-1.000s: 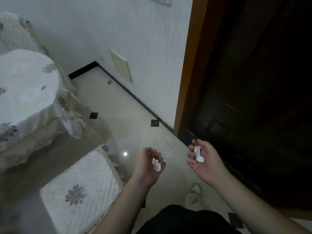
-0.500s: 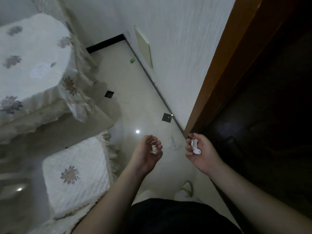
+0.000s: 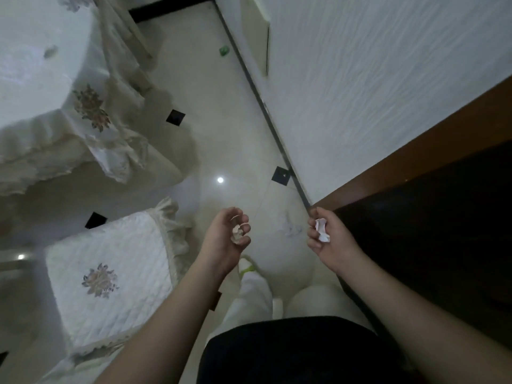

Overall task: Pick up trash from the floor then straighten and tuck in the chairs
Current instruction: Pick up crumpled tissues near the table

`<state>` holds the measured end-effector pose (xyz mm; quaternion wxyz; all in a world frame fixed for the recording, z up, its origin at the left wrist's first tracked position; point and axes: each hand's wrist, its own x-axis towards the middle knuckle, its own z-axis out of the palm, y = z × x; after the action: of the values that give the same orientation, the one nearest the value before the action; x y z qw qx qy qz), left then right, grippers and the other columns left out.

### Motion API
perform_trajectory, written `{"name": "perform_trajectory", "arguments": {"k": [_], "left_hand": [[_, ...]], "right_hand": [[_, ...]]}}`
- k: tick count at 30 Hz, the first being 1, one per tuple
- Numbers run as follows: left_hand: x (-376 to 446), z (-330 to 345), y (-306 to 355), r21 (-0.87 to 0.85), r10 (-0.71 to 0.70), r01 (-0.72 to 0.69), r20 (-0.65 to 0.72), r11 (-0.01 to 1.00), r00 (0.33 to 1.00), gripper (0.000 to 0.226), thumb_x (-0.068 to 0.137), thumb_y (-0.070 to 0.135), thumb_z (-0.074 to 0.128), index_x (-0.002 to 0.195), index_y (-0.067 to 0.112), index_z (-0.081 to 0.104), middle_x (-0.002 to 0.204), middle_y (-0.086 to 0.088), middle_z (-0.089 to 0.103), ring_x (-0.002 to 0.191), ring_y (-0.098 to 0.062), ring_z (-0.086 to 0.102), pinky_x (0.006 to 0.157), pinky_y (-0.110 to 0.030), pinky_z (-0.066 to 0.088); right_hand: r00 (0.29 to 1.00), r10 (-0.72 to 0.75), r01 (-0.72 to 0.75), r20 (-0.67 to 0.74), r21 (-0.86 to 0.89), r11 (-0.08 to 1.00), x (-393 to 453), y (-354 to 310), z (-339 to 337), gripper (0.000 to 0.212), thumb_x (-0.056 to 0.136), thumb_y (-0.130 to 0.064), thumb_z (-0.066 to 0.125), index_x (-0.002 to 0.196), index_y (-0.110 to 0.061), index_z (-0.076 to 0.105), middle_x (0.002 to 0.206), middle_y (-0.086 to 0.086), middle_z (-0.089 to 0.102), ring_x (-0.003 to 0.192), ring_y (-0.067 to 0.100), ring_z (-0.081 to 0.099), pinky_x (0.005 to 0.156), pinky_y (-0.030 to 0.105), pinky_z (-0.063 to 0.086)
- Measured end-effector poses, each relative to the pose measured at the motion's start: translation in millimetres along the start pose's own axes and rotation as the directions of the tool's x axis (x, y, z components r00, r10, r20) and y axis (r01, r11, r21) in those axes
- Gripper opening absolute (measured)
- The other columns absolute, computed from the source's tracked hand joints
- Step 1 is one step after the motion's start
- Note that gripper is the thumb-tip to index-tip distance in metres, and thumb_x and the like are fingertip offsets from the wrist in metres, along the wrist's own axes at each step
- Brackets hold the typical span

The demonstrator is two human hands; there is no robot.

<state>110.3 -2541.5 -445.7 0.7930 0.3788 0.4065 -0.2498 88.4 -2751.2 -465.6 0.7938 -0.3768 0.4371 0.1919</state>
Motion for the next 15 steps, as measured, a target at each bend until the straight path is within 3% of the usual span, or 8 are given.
{"name": "perform_trajectory", "arguments": {"k": [5, 10, 12, 15], "left_hand": [[58.7, 12.7, 34.1, 0.015, 0.046, -0.047, 0.06, 0.999, 0.997, 0.016, 0.069, 0.026, 0.062, 0.077, 0.016, 0.053, 0.069, 0.0, 0.05, 0.052, -0.011, 0.041, 0.038, -0.019, 0.021], [130.0, 14.7, 21.7, 0.141, 0.034, -0.045, 0.082, 0.989, 0.996, 0.008, 0.08, 0.025, 0.057, 0.083, 0.018, 0.057, 0.075, -0.001, 0.056, 0.058, -0.012, 0.045, 0.042, -0.02, 0.023], [163.9, 11.1, 4.4, 0.157, 0.017, -0.03, 0.079, 0.987, 0.997, 0.007, 0.086, 0.023, 0.053, 0.083, 0.018, 0.058, 0.075, 0.0, 0.057, 0.058, -0.012, 0.046, 0.042, -0.02, 0.025], [216.1, -3.1, -26.4, 0.089, -0.028, 0.025, 0.034, 0.996, 0.999, 0.008, 0.088, 0.021, 0.052, 0.084, 0.018, 0.059, 0.075, -0.001, 0.057, 0.057, -0.012, 0.047, 0.041, -0.02, 0.028]], "right_hand": [[0.991, -0.093, 0.079, -0.092, -0.144, 0.986, 66.4, -8.0, 6.0, 0.007, 0.088, -0.019, 0.058, 0.084, -0.016, 0.053, 0.059, -0.004, 0.041, 0.041, 0.008, 0.028, 0.038, 0.021, 0.018], [0.985, -0.128, 0.08, -0.112, -0.362, 0.929, 157.6, -1.8, -3.1, 0.01, 0.091, -0.02, 0.058, 0.083, -0.018, 0.052, 0.063, -0.002, 0.042, 0.046, 0.008, 0.031, 0.043, 0.021, 0.025], [0.987, -0.126, 0.068, -0.101, -0.448, 0.892, 198.8, 4.5, -10.4, 0.007, 0.091, -0.02, 0.059, 0.091, -0.015, 0.055, 0.064, 0.0, 0.043, 0.048, 0.009, 0.034, 0.047, 0.023, 0.03], [0.984, -0.155, 0.07, -0.086, -0.615, 0.785, 263.4, 20.5, -27.4, 0.019, 0.089, -0.024, 0.063, 0.107, -0.02, 0.057, 0.077, 0.001, 0.051, 0.058, 0.011, 0.045, 0.057, 0.026, 0.042]]}}
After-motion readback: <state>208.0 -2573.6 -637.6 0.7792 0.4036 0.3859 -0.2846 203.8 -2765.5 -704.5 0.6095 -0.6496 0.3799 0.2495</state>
